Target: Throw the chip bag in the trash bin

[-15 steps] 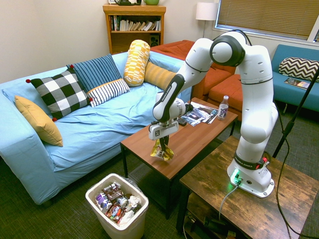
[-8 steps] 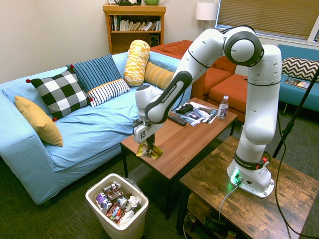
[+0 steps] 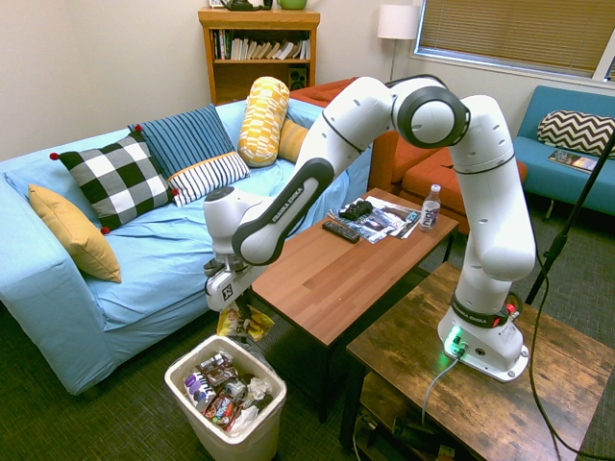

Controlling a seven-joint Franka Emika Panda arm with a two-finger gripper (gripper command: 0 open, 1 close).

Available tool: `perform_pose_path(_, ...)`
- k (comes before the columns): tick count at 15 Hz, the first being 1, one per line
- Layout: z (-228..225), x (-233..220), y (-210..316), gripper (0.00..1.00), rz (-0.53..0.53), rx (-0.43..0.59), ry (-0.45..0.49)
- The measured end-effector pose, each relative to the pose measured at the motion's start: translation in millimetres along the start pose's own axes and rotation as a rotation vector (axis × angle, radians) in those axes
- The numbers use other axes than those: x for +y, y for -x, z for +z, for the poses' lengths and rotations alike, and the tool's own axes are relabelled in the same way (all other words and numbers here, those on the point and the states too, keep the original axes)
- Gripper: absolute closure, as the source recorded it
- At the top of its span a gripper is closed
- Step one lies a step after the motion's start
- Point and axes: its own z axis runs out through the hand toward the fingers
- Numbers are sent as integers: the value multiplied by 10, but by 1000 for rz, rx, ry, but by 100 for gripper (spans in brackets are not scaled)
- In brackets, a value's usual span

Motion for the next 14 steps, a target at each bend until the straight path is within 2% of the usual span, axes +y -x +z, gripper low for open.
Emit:
perform_pose_path(1,79,-108,24,0,-8,-8,3)
perform_pose_path(6,368,-366,117,0,-36,-21,14)
perform_pose_path(14,468,-379,77,0,-33,-20,25)
